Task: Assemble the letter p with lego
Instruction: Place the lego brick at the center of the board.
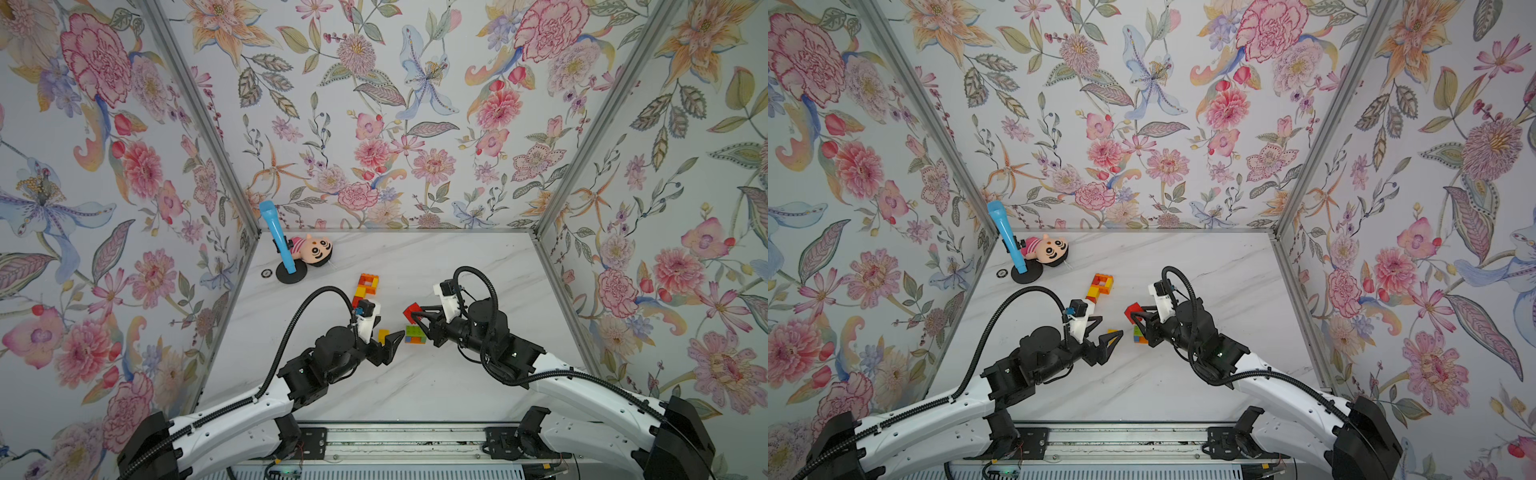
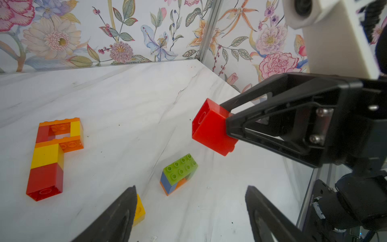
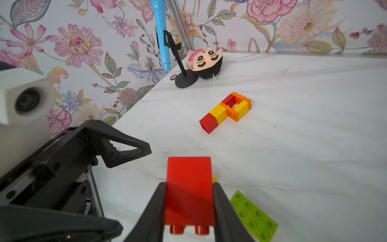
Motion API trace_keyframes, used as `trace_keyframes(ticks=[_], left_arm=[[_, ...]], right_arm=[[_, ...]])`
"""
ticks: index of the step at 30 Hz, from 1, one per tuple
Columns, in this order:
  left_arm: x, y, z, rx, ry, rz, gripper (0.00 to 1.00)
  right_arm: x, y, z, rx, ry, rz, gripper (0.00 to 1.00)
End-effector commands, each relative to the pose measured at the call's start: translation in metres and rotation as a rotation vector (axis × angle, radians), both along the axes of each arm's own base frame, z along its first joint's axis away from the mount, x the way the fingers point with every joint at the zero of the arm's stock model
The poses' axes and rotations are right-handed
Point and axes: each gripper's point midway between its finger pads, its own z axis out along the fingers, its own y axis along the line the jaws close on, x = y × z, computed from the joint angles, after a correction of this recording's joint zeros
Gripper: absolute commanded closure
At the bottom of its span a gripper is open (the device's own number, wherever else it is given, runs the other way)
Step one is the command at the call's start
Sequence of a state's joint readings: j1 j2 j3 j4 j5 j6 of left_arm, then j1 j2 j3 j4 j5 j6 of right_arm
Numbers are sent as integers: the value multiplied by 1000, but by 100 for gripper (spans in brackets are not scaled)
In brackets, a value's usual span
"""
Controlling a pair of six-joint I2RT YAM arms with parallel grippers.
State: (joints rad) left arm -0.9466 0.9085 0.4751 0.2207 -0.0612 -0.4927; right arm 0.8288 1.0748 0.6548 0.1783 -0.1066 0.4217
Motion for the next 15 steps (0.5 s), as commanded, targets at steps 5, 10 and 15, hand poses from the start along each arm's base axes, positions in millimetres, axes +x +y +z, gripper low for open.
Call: trace_keyframes(ticks=[5, 10, 15], left_arm=[[4, 17, -12, 103, -167, 129, 18], [-14, 3, -4, 141, -364, 139, 19], [-16, -5, 3, 199, -520, 168, 20]], right_arm=[[4, 2, -14, 106, 256, -105, 88], [2, 13, -12, 203, 376, -136, 88], [0, 20, -13, 306, 502, -156, 87]])
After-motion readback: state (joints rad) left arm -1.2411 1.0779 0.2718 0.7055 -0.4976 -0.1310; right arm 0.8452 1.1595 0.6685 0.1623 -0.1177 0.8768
